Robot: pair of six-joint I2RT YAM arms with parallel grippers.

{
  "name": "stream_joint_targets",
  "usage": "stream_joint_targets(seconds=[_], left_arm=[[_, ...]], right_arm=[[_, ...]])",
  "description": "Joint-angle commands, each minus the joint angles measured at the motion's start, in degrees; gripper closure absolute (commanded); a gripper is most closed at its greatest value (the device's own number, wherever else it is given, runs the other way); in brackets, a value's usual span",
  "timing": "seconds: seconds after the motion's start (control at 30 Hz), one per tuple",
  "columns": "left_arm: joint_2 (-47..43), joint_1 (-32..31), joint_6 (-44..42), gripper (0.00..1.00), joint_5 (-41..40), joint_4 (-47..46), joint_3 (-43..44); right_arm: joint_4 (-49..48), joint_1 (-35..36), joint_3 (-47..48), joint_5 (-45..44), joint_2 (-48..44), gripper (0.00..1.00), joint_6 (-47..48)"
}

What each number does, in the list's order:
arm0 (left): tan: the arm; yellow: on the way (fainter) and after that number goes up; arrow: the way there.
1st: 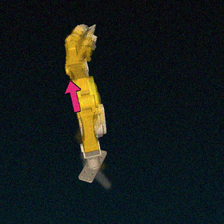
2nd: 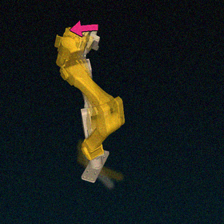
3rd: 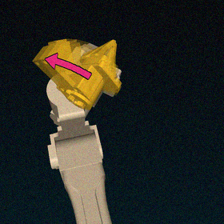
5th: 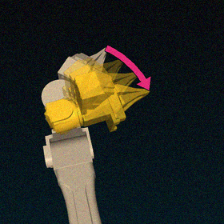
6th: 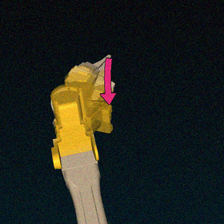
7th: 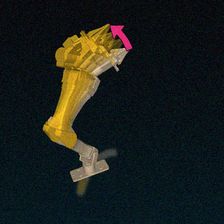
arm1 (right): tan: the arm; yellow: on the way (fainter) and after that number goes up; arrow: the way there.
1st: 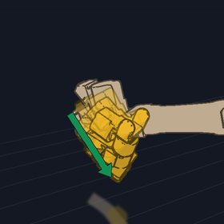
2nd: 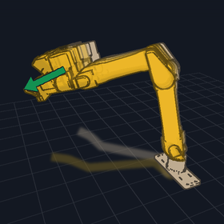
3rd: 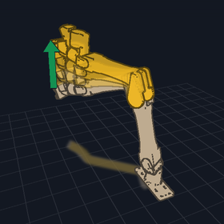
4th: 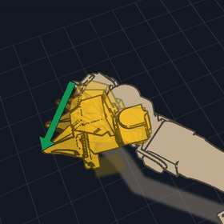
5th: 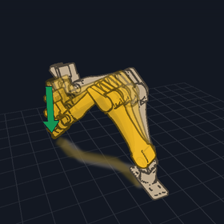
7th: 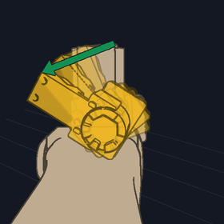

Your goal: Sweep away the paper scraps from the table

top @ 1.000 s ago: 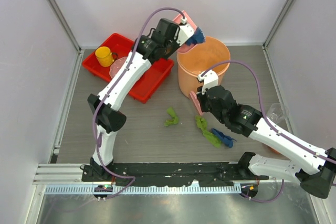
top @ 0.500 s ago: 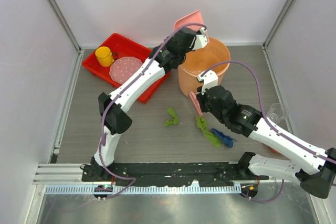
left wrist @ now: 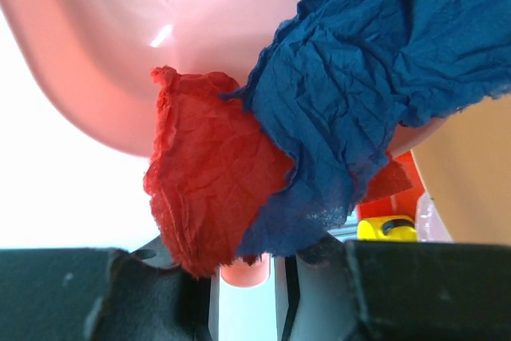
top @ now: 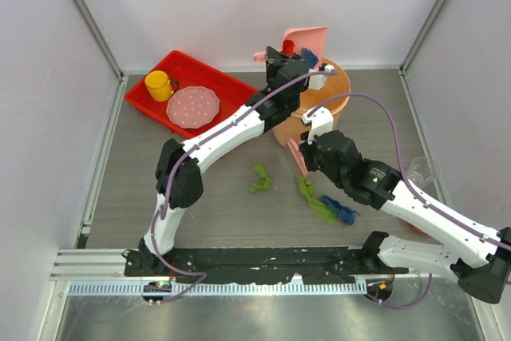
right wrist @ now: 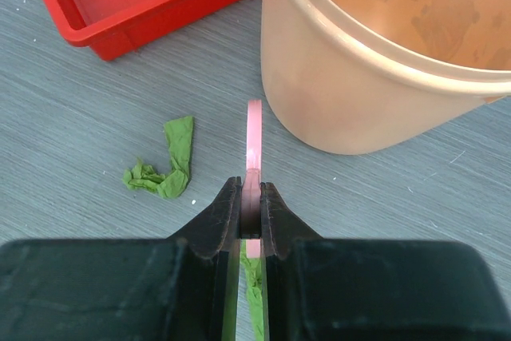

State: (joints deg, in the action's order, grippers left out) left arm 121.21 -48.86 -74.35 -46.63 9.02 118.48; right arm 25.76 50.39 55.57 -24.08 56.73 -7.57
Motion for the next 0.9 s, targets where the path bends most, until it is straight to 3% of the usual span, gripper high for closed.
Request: stream_joint_targets(seconds=[0.0,0.13,0.33,0.5,0.73,0.87], left_arm=[[-4.8,-1.0,-14.9,1.0,-3.7,-21.0,-4.8],[-4.5,-1.3,-25.7,1.0,-3.1,-37.5,-8.9],[-3.2,-1.3,-38.2,1.0,0.2,-54.2,-12.8],[-3.2,-1.4,-42.8,1.0,2.9,-60.5,-15.9],[-4.4,-1.4,-43.2,1.0,4.2,-61.8,-17.6],[-5.2,-1.4,-47.9,1.0,9.5,-67.1,-22.7]], right_arm=[[-2.7,-0.2,0.4,0.1,-1.9,0.99,0.9],[-2.8,-0.2,0.7,0.4,-1.6,0.99,1.0],[-2.9,-0.2,0.9,0.9,-1.6,0.99,1.0],[-2.7,-0.2,1.1,0.9,-1.9,0.99,1.0],[-2.7,-0.2,1.0,0.8,-2.5,0.99,1.2],[-2.6,-0.2,0.9,0.9,-2.4,0.99,1.2]])
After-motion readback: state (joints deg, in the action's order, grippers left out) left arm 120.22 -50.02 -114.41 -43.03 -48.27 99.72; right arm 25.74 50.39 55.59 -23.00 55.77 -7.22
